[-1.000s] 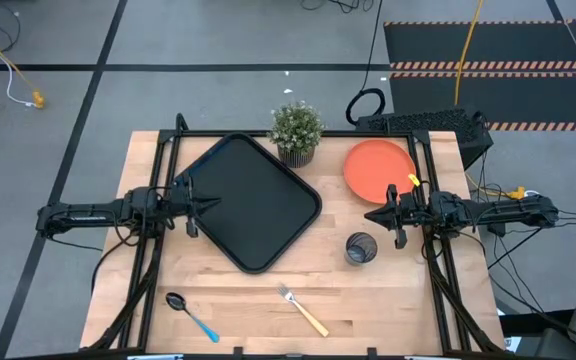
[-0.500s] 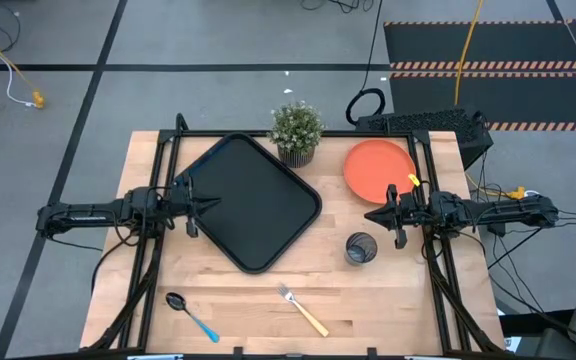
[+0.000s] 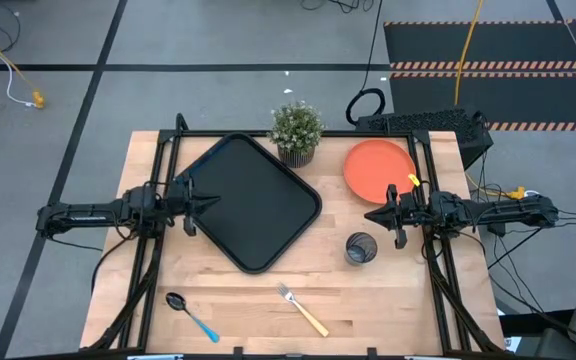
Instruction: Pick and place plate/cup/fork/spoon on tray
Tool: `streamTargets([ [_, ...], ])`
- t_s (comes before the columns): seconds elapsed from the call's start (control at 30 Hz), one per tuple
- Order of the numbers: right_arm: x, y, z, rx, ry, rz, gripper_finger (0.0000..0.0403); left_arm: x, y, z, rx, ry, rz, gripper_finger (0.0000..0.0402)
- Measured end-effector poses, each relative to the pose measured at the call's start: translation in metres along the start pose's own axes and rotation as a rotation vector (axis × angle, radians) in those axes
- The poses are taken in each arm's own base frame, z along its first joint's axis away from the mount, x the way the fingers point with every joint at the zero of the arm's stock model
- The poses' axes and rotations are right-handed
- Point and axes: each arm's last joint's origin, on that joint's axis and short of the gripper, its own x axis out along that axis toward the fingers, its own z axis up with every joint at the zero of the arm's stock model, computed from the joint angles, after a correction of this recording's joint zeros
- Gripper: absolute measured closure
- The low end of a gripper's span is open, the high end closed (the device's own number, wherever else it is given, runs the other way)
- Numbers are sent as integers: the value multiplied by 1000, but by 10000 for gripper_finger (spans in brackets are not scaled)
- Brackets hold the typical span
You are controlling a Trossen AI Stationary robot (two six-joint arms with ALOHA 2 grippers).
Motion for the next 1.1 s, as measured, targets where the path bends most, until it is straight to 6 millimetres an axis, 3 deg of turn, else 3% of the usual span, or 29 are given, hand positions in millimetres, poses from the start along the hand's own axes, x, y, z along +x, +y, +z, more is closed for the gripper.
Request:
streamTargets([
  [0.3,0,0,0,0,0,0,403,0,0,0,-243,2,3,371],
  [0.73,0,0,0,0,0,0,403,-1,-6,-1,89,25,-68,371],
  [0.97,0,0,0,0,0,0,403,-4,-18,45,65,157,-67,371],
  [1.1,0,0,0,0,0,0,403,5,-31,77,88,261,-92,371],
])
